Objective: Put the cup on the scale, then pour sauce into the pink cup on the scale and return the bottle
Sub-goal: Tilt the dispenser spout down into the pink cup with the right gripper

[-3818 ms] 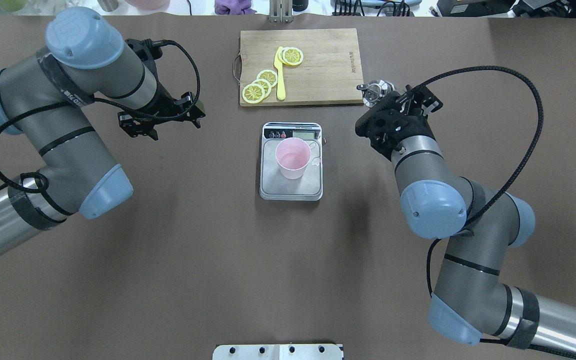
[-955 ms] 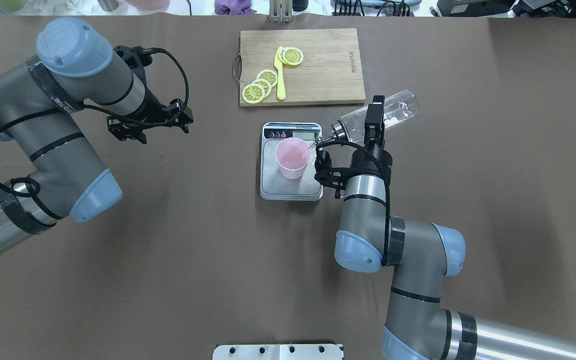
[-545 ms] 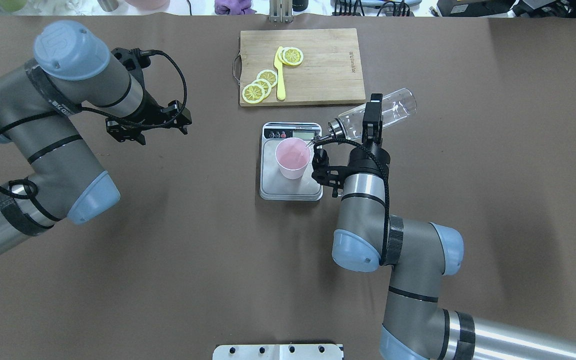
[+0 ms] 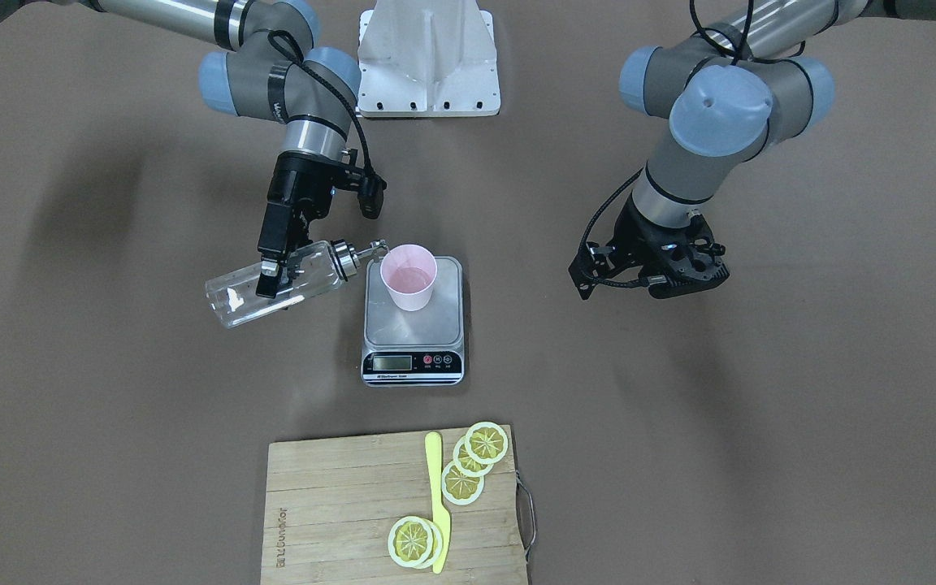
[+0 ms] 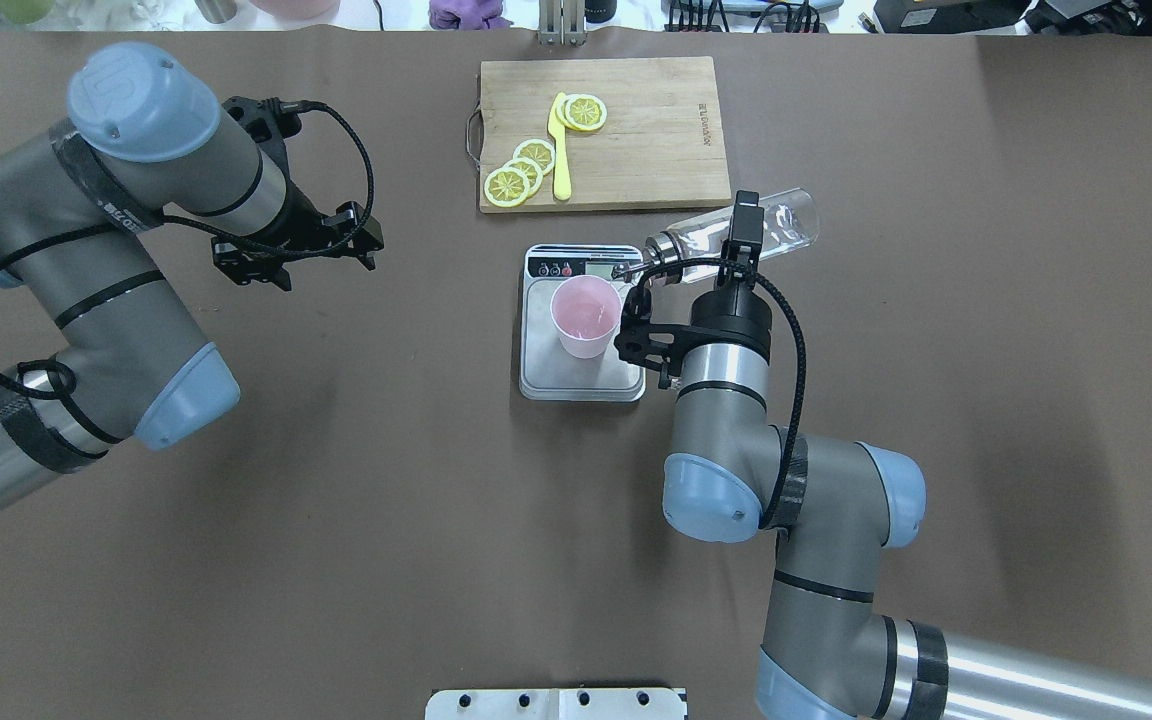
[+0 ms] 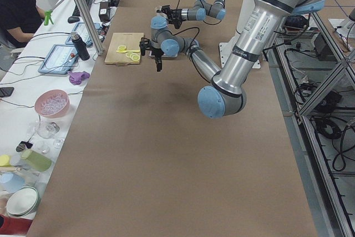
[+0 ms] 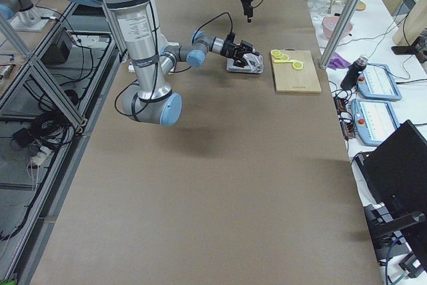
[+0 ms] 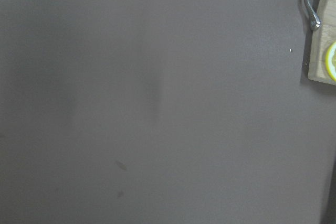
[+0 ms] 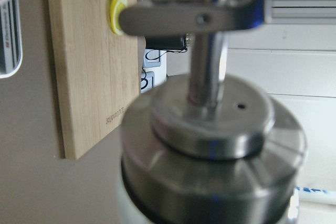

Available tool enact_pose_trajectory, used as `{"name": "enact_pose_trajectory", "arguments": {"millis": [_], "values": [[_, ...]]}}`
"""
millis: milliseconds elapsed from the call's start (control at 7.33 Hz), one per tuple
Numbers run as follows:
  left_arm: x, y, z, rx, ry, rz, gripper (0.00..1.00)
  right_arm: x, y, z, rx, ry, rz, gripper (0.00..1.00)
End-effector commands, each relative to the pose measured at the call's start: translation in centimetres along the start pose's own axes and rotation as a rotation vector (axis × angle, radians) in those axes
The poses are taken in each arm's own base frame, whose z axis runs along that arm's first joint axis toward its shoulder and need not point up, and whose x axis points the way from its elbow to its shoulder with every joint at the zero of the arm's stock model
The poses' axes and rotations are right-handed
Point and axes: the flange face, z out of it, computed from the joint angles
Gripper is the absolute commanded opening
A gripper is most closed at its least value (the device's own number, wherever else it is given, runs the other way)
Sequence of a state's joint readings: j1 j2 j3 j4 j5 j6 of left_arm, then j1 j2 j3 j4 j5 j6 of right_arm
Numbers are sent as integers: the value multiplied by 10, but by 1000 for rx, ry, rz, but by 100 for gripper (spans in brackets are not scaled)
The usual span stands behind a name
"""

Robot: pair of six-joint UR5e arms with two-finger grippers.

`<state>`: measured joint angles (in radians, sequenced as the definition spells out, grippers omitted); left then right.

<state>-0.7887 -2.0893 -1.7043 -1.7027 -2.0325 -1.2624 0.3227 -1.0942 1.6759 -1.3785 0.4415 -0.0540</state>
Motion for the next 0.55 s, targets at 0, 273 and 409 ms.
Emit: {"name": "enact_pose_trajectory", "arguments": {"millis": [0,273,409], "values": [[0,0,-1,0,1,-1,98,5,1,0,66,-118,273,0],[2,1,-1,-1,2,-1,98,29,33,16,87,-234,544,0],[4,1,-2,1,6,-2,98,44,62,22,95,-259,590,0]]}}
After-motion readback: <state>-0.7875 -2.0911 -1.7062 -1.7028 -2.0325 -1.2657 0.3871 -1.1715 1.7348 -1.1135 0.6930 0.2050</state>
